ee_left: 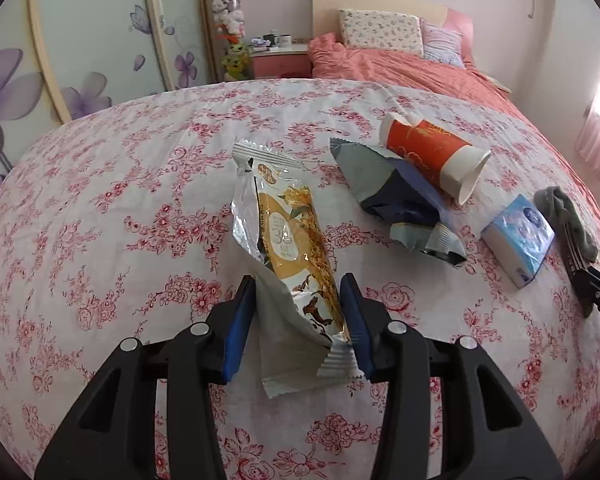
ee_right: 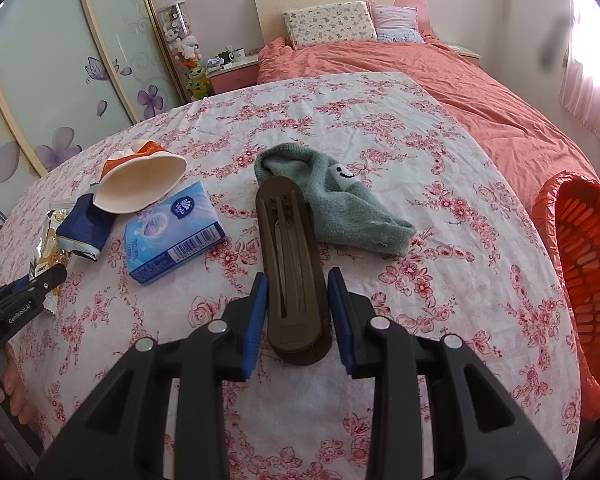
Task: Collect trash
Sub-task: 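Grasp the snack wrapper with the left tool while the right tool holds the comb, then carry the snack wrapper with the left tool while the right tool carries the comb to the basket, then open both tools over the red basket to drop wrapper and comb, then grasp the blue-and-grey cloth with the left tool while the right tool grasps the grey sock, then carry the cloth with the left tool while the right tool carries the sock to the basket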
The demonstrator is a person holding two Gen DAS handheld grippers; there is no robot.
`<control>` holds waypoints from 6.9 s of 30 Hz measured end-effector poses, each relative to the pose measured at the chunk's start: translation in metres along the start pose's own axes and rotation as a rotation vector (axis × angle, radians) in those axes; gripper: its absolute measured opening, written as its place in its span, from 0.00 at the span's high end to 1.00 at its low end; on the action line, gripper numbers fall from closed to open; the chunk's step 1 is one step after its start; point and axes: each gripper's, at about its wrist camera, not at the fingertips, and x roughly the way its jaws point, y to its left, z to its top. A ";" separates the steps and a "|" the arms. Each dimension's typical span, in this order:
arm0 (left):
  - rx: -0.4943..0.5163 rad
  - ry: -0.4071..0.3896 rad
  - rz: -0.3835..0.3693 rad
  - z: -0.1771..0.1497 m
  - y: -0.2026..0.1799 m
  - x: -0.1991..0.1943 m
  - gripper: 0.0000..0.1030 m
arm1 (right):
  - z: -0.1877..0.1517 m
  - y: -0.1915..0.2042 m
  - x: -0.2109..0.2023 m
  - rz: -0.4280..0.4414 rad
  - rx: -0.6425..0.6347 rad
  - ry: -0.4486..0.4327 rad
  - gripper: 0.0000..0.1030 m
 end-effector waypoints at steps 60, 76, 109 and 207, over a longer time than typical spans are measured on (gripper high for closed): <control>0.301 -0.205 -0.379 0.016 -0.188 -0.128 0.69 | 0.016 -0.125 -0.175 -0.083 0.147 -0.317 0.72; 0.481 -0.123 -0.636 -0.008 -0.349 -0.117 0.69 | -0.017 -0.262 -0.179 -0.163 0.351 -0.324 0.72; 0.194 -0.217 -0.020 0.003 -0.136 -0.076 0.17 | -0.025 -0.188 -0.108 -0.155 0.228 -0.187 0.36; 0.053 -0.004 -0.059 -0.018 -0.031 -0.013 0.58 | 0.002 -0.039 -0.008 -0.002 0.013 -0.008 0.87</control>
